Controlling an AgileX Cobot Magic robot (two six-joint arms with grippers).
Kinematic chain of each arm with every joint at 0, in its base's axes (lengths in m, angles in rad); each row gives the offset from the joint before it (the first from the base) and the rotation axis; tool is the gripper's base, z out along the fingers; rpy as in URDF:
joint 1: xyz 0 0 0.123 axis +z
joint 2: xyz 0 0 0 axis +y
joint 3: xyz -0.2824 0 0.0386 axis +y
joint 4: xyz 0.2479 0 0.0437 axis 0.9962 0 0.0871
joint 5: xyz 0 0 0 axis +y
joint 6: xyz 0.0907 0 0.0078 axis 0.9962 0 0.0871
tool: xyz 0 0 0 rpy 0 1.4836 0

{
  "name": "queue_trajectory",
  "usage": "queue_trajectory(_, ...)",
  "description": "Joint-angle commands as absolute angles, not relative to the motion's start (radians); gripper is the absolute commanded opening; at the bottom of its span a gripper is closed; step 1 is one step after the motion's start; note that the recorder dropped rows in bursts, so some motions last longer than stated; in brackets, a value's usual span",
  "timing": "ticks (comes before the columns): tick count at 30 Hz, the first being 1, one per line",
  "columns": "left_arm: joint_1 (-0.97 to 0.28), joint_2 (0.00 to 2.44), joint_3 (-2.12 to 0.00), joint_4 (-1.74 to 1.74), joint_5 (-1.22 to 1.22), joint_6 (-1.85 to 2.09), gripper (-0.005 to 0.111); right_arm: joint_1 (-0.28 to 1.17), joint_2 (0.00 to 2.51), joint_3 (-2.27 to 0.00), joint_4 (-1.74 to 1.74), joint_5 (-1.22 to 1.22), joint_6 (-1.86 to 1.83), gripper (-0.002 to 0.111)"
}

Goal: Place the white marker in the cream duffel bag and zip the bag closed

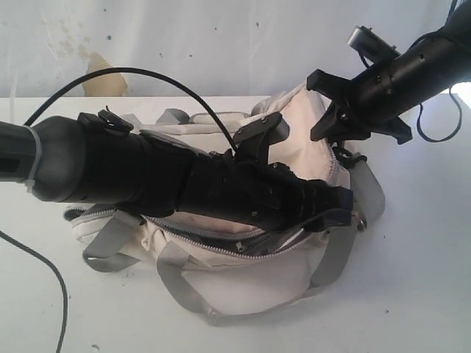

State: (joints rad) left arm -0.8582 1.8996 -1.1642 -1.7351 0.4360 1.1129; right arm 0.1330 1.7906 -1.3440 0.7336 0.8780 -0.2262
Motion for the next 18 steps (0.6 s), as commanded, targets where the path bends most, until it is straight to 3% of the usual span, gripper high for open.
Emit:
queue_trajectory(1, -0.864, 1.897, -1.177, -1.744, 0.548, 1.056, 0.047, 0.129, 1.789, -1.354, 0.801, 0.88, -0.228, 0.0)
queue_trajectory(8, -0.864, 1.904, -1.177, -1.744, 0.352, 1.093, 0.047, 0.129, 1.789, -1.354, 0.823, 0.905, -0.228, 0.0)
queue_trajectory(18, -0.86, 1.98, -1.193, -1.744, 0.41, 1.069, 0.047, 0.129, 1.789, -1.354, 0.886, 0.914, -0.232, 0.0)
